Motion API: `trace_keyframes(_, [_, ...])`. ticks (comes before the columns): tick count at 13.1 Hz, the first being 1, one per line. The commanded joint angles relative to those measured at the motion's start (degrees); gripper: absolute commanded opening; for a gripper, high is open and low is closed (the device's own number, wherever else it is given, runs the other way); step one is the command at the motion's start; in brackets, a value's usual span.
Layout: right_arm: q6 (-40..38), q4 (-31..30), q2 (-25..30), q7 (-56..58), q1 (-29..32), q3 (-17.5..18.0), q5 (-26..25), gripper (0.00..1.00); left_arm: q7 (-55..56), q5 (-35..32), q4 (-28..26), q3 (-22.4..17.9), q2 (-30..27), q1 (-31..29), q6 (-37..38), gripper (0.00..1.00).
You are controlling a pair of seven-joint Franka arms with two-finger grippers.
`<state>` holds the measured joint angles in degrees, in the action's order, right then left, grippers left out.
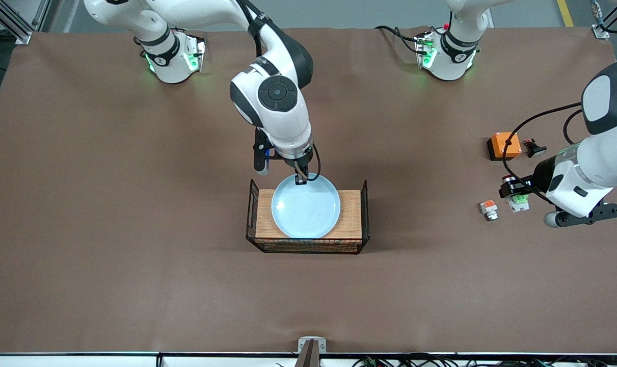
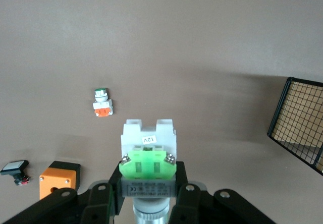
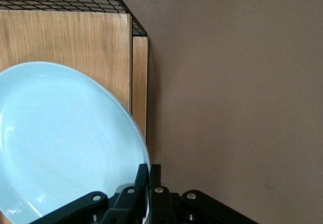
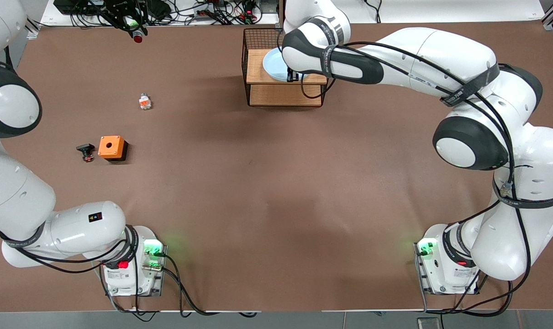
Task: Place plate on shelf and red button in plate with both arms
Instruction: 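Lower the plate into the wooden tray and open the right gripper, then carry the button over the plate with the left gripper while the right gripper withdraws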
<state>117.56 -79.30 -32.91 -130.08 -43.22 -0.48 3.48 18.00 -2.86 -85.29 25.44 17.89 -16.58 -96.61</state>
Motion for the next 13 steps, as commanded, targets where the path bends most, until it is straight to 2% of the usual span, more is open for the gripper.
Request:
trace_keyframes(1, [-0.2,1.8,-1.2,0.3,0.6,0.4,-0.8,0.16,0.3,0.9,0.8,0.6,-1.5,-0.1,2.6,0.00])
trace_keyframes(2, [-0.2,1.9,-1.4,0.0,0.8,0.4,-0.7,0.36,1.8,1.0,1.3,1.9,-1.6,-0.2,3.4,0.00])
trace_keyframes(3, [-0.4,2.6,-1.9,-0.3,1.5,0.4,-0.5,0.68,4.4,1.0,2.2,3.2,-1.6,-0.4,4.6,0.00])
trace_keyframes(4, [-0.7,2.6,-1.9,-0.2,2.2,0.4,-0.5,0.85,6.3,0.9,2.5,4.4,-1.8,-0.4,5.4,0.00])
trace_keyframes(5, [-1.4,2.7,-1.7,-0.1,2.3,0.4,-0.5,0.95,7.7,0.9,2.5,5.8,-3.0,-0.3,5.9,0.00])
trace_keyframes(6, [-2.9,3.4,-1.4,0.0,2.4,0.3,-0.5,1.00,9.7,0.9,2.5,6.8,-3.5,-0.3,6.0,0.00])
trace_keyframes(9, [-11.9,7.9,-0.1,1.6,3.5,0.4,-0.1,1.00,14.8,1.0,2.6,11.7,-4.1,-0.4,7.1,0.00])
trace_keyframes(13, [-24.0,7.6,7.7,14.5,4.3,0.5,0.4,1.00,28.4,3.6,2.6,18.7,-3.3,0.0,6.9,0.00])
